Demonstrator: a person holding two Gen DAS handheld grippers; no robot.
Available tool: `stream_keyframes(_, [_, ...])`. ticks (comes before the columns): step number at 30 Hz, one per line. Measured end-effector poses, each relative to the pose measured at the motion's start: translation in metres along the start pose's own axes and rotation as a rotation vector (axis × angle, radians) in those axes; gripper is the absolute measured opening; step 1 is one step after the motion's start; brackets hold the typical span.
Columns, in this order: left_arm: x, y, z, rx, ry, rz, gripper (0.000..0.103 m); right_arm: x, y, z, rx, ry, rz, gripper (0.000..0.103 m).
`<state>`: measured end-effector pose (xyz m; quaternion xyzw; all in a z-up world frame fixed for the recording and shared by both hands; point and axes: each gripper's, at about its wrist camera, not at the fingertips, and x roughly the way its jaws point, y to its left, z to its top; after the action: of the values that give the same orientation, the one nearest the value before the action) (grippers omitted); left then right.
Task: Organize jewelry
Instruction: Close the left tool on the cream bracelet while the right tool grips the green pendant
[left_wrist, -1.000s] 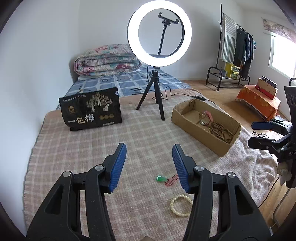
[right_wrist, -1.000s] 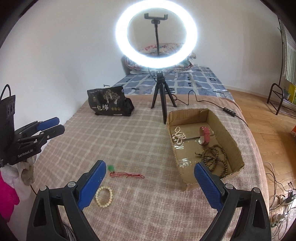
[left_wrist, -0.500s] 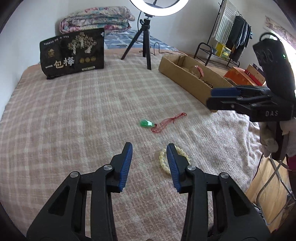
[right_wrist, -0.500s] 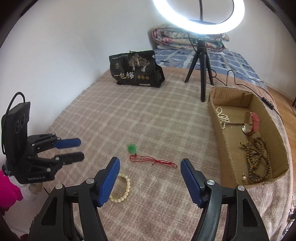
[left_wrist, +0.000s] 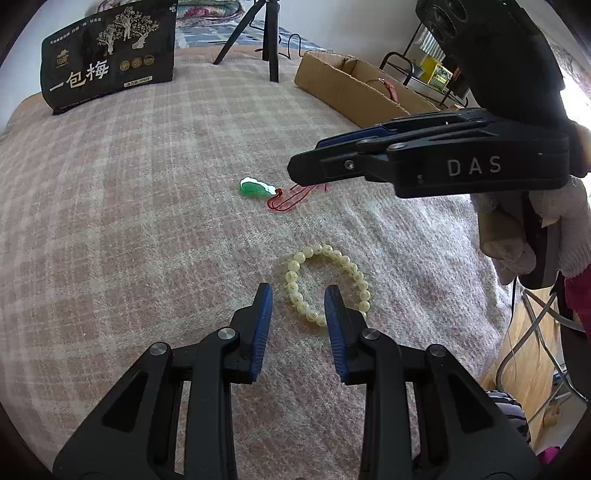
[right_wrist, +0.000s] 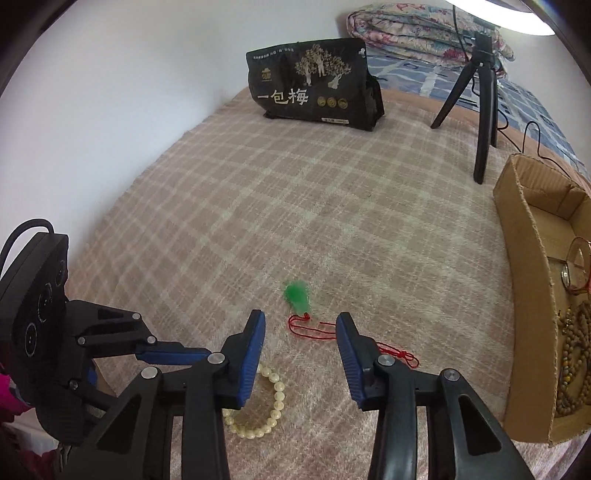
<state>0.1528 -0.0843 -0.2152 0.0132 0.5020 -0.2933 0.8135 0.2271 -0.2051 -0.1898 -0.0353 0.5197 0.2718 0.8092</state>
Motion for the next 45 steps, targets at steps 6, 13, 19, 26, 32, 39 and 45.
stream_keyframes(6, [0.009,0.005,0.000,-0.011,0.012,0.012,0.024,0.028,0.002,0.009,-0.022,0.044,-0.006,0.040])
stream_keyframes(13, [0.012,0.007,-0.001,-0.011,0.012,0.020,0.024,0.052,0.001,0.012,-0.048,0.088,-0.025,0.036])
stream_keyframes(19, [0.018,0.003,0.001,0.017,0.017,0.054,0.024,0.056,0.002,0.014,-0.070,0.096,-0.062,0.026])
stream_keyframes(26, [0.028,-0.007,0.003,0.076,0.012,0.119,0.024,0.056,-0.004,0.014,-0.062,0.094,-0.080,0.014])
stream_keyframes(32, [0.030,-0.008,0.005,0.090,-0.017,0.151,0.007,0.050,-0.008,0.011,-0.036,0.072,-0.094,0.014])
stream_keyframes(39, [0.012,-0.003,0.004,0.049,-0.057,0.159,0.005,0.034,-0.009,0.007,-0.005,0.037,-0.111,0.014])
stream_keyframes(45, [-0.010,0.000,0.008,0.023,-0.099,0.155,0.005,0.008,-0.008,0.005,0.015,-0.016,-0.119,0.014])
